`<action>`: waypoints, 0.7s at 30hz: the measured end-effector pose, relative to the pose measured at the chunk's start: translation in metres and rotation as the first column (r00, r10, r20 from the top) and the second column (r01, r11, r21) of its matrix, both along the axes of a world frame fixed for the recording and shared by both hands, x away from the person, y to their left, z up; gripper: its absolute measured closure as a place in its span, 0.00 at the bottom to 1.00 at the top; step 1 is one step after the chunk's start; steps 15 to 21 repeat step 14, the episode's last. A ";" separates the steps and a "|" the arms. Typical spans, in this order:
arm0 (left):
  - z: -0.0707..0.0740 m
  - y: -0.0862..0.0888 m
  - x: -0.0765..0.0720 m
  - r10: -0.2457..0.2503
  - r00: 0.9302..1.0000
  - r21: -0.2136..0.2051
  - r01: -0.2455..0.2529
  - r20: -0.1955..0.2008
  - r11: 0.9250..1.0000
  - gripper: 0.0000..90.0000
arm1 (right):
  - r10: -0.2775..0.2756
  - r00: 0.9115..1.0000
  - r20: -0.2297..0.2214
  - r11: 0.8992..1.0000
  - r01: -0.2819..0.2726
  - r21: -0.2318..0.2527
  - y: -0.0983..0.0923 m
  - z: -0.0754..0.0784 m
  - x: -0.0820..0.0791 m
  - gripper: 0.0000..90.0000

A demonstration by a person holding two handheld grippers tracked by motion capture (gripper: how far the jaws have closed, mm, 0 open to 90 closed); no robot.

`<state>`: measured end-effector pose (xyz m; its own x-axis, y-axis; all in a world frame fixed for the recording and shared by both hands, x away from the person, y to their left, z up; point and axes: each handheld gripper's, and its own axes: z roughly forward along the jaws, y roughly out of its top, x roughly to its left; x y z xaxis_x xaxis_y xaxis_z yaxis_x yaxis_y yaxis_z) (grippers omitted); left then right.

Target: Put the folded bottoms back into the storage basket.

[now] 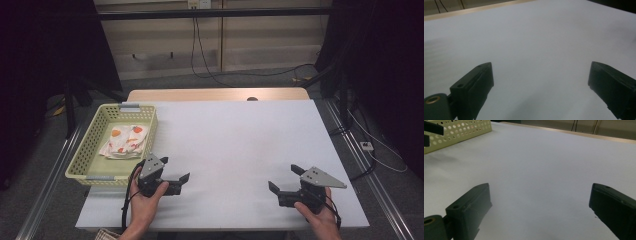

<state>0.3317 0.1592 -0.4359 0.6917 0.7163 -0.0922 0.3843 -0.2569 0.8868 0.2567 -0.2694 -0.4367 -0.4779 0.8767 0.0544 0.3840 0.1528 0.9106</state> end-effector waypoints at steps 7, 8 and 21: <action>-0.001 -0.001 -0.001 0.004 1.000 0.013 -0.004 0.007 1.000 0.07 | -0.008 1.000 -0.003 1.000 0.008 0.003 0.000 0.000 0.000 0.04; -0.001 -0.002 -0.001 -0.004 1.000 0.014 0.004 0.005 1.000 0.07 | -0.012 1.000 -0.004 1.000 0.012 0.002 0.000 -0.001 0.001 0.04; -0.002 -0.005 -0.001 -0.014 1.000 0.026 0.014 0.002 1.000 0.07 | -0.016 1.000 -0.013 1.000 0.016 0.007 0.000 -0.002 0.003 0.04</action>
